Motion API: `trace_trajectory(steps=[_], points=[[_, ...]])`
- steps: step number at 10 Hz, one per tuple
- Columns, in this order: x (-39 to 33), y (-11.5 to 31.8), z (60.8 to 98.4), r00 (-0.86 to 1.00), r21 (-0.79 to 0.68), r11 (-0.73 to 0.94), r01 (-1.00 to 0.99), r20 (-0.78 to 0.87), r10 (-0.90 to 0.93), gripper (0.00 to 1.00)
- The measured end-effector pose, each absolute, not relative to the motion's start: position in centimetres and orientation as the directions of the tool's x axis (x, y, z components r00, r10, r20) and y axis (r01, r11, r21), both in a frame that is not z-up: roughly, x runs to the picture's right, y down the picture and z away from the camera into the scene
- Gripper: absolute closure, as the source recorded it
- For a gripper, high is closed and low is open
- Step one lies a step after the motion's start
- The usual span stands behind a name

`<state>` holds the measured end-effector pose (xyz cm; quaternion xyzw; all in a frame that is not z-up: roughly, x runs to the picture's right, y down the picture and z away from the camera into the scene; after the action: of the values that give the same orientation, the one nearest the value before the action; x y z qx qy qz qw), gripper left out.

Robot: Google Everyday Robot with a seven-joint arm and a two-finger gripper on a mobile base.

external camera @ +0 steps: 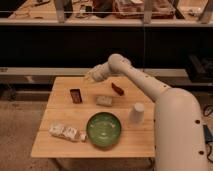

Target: Knock the eraser over

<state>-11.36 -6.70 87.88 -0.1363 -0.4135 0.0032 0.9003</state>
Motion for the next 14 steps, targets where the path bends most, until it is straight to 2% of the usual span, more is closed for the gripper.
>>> trace_trajectory(steps=[4,8,14], points=[[-14.6,-7.2,91.3,0.637,-0.267,0.959,0.090,0.756,0.151,1.00],[-17.7,-6.0,93.8,0.640,-0.269,0.957,0.111,0.756,0.138,1.00],[-20.3,-3.9,95.4,0.620,-0.324,0.936,0.138,0.765,0.174,1.00]])
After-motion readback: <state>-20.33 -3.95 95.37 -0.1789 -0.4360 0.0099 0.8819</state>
